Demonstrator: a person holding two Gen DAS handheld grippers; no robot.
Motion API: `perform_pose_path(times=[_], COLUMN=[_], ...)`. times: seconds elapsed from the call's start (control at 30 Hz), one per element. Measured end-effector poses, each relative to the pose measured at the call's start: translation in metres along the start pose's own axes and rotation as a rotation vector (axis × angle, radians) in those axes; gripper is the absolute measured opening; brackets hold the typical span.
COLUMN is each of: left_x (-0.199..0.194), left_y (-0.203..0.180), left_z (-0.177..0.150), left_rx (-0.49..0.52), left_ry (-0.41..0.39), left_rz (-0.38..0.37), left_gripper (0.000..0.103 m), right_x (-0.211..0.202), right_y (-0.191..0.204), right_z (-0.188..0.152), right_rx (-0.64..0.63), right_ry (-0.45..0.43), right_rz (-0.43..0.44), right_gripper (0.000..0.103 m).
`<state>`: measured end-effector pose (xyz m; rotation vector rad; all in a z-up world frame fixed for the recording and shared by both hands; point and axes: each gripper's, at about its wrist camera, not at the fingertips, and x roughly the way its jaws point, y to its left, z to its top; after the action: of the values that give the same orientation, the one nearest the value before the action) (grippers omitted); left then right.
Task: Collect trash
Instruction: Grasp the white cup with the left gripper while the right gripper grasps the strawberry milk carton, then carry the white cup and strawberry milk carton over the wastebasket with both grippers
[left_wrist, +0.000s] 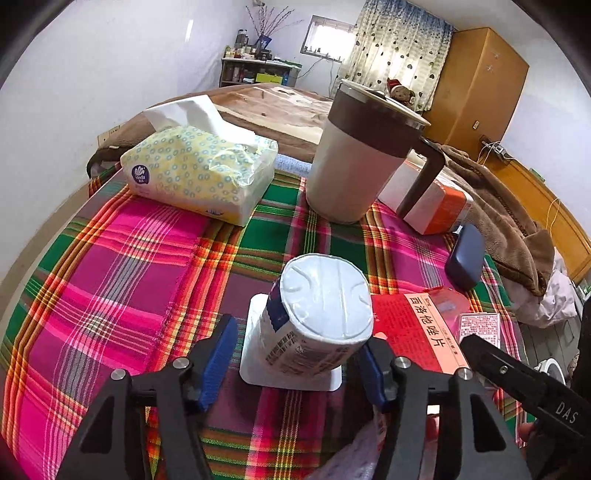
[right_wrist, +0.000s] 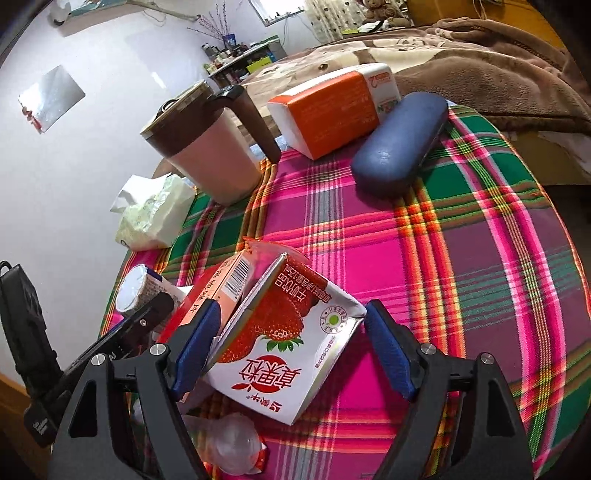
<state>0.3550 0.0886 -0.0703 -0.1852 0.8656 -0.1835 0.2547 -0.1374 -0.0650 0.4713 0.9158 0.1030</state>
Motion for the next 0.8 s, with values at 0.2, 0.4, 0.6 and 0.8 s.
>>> perform_pose_path(times=[0.2, 0.4, 0.6, 0.8], left_x=[0.004, 0.002, -0.007, -0.025], left_y=[-0.001, -0.003, -0.004, -0.008], left_z=[0.0, 0.0, -0.003, -0.008], left_rx=[0.007, 0.023, 0.029, 0.036], left_ry=[-0.006, -0.013, -0.028, -0.051], left_rz=[0.003, -0.006, 0.005, 0.009], left_gripper=[0.06, 0.049, 0.049, 0.049], right_x=[-0.007, -0.012, -0.018, -0.031], right_y=[-0.003, -0.004, -0.003, -0.004], right_z=[-0.002, -0.006, -0.007, -0.01], right_rx=[-0.004, -0.025, -0.067, -0.087], right_ry=[-0.02, -0.033, -0.054, -0.085], right_rz=[-0.006, 0.008, -0.007, -0.014], right_gripper=[0.077, 0.077, 0.077, 0.077])
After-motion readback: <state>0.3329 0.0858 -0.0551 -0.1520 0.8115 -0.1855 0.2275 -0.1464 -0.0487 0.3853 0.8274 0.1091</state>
